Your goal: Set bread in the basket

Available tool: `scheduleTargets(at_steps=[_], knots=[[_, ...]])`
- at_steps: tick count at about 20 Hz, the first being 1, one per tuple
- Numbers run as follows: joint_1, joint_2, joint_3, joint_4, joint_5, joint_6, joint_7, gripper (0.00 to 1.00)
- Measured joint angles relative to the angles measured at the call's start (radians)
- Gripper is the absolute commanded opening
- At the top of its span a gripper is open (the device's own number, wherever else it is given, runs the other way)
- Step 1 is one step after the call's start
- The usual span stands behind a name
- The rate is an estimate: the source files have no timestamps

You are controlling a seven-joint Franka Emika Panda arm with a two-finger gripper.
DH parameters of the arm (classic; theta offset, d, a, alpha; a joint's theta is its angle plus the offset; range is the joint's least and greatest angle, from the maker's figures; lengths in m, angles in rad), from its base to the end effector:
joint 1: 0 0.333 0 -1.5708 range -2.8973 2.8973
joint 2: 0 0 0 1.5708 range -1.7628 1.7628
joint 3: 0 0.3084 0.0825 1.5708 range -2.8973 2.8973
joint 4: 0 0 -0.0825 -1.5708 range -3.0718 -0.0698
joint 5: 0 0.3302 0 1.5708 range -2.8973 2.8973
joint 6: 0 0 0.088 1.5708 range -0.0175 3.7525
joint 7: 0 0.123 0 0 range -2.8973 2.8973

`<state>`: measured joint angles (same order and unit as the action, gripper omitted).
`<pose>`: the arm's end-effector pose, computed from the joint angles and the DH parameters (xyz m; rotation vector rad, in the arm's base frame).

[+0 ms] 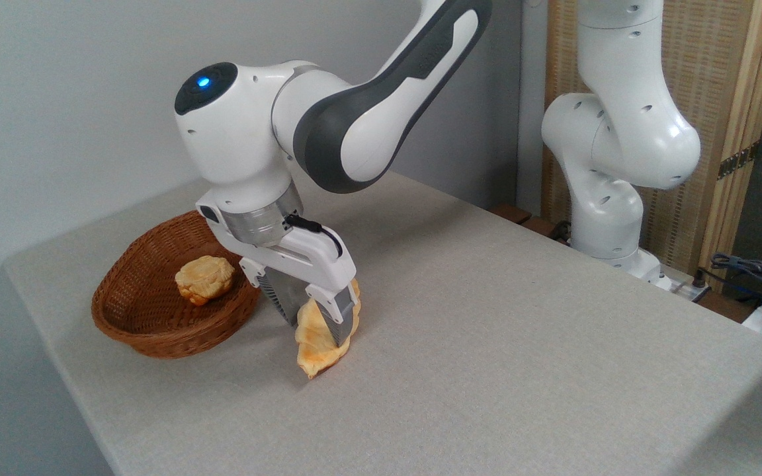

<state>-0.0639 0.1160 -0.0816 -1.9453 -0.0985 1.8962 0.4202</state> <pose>0.5080 -0.0822 0.4119 2.9078 -0.7840 -0.2258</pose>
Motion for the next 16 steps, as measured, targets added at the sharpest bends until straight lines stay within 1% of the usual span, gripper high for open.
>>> scheduleTargets(at_steps=[10,13,16], knots=[[0.000,-0.009,0.000,0.000,0.001,-0.002,0.000,0.47],[0.000,-0.033,0.001,0.005,0.001,-0.016,0.000,0.47],[0.000,-0.065,0.000,0.039,-0.006,-0.035,-0.001,0.47]])
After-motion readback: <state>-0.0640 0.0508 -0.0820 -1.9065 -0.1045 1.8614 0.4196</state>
